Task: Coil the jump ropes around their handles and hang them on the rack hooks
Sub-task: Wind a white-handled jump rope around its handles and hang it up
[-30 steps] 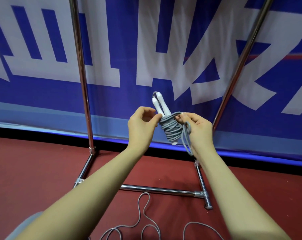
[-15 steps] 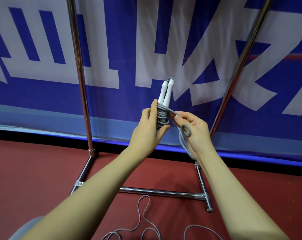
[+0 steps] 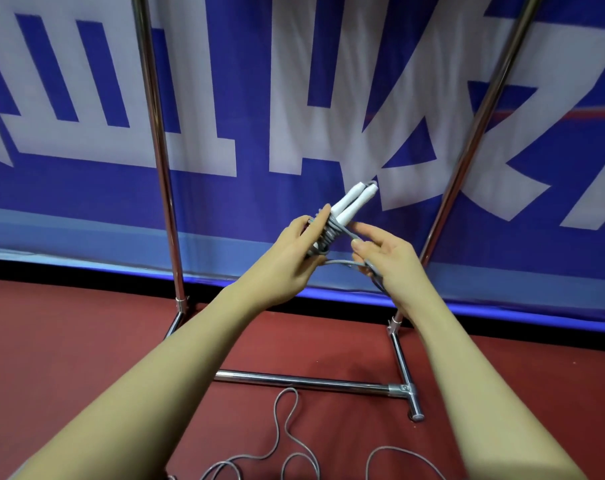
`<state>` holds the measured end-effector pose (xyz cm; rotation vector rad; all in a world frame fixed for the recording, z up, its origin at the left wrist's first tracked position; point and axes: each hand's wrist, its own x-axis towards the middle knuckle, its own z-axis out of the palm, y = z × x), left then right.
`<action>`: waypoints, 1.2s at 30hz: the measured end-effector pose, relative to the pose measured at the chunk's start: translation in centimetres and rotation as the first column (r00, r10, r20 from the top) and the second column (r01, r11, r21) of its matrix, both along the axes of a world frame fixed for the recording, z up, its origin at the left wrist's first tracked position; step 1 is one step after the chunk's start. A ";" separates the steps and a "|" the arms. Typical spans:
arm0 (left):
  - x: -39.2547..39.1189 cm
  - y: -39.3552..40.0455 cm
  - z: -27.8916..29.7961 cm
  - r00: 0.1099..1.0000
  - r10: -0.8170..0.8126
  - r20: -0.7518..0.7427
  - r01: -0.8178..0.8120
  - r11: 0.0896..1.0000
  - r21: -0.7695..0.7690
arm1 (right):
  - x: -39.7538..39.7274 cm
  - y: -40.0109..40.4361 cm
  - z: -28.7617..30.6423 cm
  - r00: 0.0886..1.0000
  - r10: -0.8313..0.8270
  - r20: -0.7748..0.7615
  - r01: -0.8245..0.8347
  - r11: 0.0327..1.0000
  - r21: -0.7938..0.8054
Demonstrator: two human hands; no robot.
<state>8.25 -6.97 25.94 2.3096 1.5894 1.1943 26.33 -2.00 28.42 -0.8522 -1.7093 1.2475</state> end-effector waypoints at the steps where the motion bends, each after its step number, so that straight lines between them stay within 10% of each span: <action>1: 0.1 0.0 0.0 1.000 -0.015 0.005 0.015 0.999 -0.031 | 0.0 -0.1 -0.1 1.000 0.017 -0.019 -0.017 1.000 -0.012; 5: 0.4 -0.5 0.6 0.998 0.022 0.055 -0.013 0.988 -0.156 | -0.2 -0.7 0.0 0.985 0.088 -0.151 -0.103 0.990 -0.097; 12: 0.4 -1.1 1.9 0.941 0.324 0.093 -0.332 0.940 0.077 | 0.1 -1.2 0.7 0.977 0.212 0.010 -0.212 0.977 -0.004; 25: 1.6 -1.2 2.5 0.850 0.474 0.231 -0.516 0.837 0.182 | -0.9 -2.0 0.4 0.986 0.090 0.138 -0.112 0.980 0.162; 36: 1.0 -0.8 2.5 0.827 0.508 0.243 -0.559 0.791 0.249 | -2.1 -1.5 -0.8 0.992 -0.118 -0.053 0.123 0.987 0.107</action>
